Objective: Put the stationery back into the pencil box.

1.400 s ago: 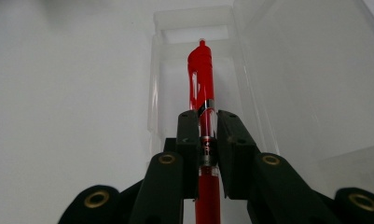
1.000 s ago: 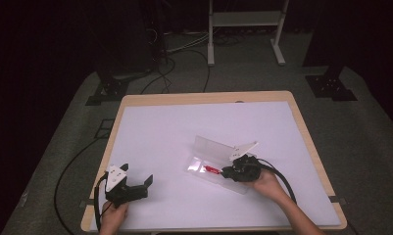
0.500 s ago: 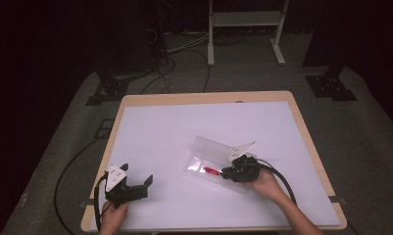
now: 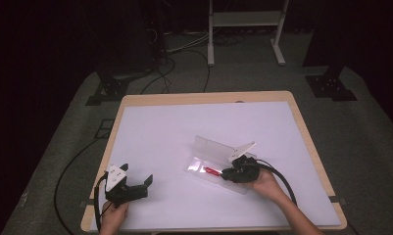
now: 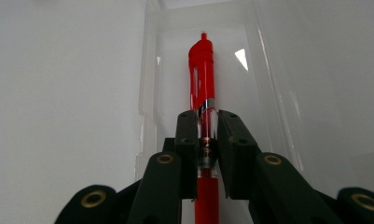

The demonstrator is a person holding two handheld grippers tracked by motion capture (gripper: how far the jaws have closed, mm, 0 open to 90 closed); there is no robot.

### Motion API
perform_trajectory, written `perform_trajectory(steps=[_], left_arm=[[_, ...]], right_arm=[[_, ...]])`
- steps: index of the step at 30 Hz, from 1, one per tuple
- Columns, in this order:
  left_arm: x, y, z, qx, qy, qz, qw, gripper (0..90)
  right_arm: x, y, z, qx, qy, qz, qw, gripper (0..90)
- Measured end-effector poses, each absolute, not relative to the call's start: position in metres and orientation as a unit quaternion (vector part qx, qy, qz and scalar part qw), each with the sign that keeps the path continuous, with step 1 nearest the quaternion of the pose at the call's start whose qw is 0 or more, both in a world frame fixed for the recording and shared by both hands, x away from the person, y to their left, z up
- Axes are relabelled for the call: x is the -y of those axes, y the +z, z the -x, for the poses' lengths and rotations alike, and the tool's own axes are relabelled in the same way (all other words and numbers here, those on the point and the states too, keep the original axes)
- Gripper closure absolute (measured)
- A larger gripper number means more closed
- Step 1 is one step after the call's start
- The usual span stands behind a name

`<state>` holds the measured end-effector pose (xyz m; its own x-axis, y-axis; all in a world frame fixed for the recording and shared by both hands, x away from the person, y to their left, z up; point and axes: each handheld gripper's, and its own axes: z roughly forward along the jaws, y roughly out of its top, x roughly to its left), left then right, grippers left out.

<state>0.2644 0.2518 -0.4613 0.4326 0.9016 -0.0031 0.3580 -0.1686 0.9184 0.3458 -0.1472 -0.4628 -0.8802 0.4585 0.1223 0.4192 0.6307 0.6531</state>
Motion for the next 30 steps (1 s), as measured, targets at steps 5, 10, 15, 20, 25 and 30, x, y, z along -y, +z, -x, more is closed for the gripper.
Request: perform_trajectory(steps=[5, 10, 15, 20, 25, 30], left_arm=[[-0.252, -0.461, -0.264, -0.446, 0.292, -0.706, 0.466, 0.0], [-0.252, -0.461, -0.264, -0.446, 0.291, -0.707, 0.465, 0.0], [-0.251, -0.461, -0.264, -0.444, 0.293, -0.707, 0.466, 0.0], [-0.251, -0.461, -0.263, -0.443, 0.295, -0.708, 0.465, 0.0], [-0.251, -0.461, -0.263, -0.442, 0.296, -0.708, 0.464, 0.0], [-0.251, -0.461, -0.263, -0.443, 0.296, -0.707, 0.465, 0.0]], right_arm=[[0.148, -0.462, -0.345, -0.901, 0.356, -0.244, 0.029, 76.4], [0.154, -0.460, -0.343, -0.896, 0.367, -0.247, 0.031, 73.5], [0.166, -0.453, -0.336, -0.892, 0.377, -0.248, 0.035, 68.1], [0.179, -0.443, -0.329, -0.884, 0.390, -0.255, 0.038, 64.7], [0.187, -0.437, -0.326, -0.883, 0.393, -0.253, 0.041, 63.1], [0.193, -0.435, -0.323, -0.880, 0.397, -0.258, 0.042, 60.1]])
